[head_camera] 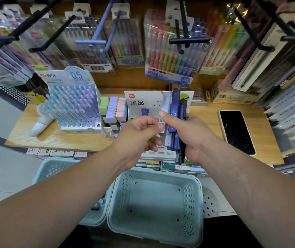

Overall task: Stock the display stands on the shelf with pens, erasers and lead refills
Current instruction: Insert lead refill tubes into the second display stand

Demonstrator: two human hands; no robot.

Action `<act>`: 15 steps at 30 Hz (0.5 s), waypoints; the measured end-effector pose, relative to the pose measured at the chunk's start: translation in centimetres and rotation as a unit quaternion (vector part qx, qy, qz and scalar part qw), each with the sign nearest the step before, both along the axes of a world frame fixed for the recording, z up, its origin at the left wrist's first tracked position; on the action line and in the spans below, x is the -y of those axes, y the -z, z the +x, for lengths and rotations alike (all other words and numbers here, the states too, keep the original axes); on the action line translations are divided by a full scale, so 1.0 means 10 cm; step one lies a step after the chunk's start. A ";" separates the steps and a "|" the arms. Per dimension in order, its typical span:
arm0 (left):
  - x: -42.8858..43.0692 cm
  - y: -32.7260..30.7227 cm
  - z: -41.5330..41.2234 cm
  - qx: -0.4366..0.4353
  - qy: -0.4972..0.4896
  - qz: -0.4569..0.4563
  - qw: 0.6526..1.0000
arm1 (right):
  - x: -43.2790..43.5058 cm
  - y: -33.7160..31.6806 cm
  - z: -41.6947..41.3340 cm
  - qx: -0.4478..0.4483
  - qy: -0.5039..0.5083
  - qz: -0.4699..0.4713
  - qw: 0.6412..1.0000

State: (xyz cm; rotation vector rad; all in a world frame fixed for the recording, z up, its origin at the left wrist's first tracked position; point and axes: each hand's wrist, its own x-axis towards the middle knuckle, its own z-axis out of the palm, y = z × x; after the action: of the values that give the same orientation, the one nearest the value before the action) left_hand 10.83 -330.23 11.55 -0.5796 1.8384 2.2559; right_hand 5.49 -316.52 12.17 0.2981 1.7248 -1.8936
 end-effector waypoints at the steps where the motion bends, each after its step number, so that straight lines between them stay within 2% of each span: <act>1: 0.01 0.00 -0.01 0.008 -0.007 0.018 1.000 | 0.00 0.00 0.00 0.005 -0.002 -0.005 1.000; 6: 0.08 0.02 -0.03 0.003 -0.008 0.044 0.999 | 0.00 0.00 -0.03 0.021 0.000 -0.023 1.000; 9: 0.15 0.00 -0.06 -0.002 -0.010 0.031 0.999 | 0.00 0.00 -0.04 0.024 0.006 -0.032 0.999; 15: 0.43 0.00 -0.16 -0.032 -0.075 -0.146 0.986 | -0.05 0.01 -0.07 0.030 0.031 -0.009 0.999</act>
State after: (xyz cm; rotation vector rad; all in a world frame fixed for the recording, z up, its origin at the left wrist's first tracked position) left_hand 9.23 -334.57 11.52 -0.7206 2.2491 2.1293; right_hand 4.79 -316.03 12.09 0.4020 1.6753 -1.9232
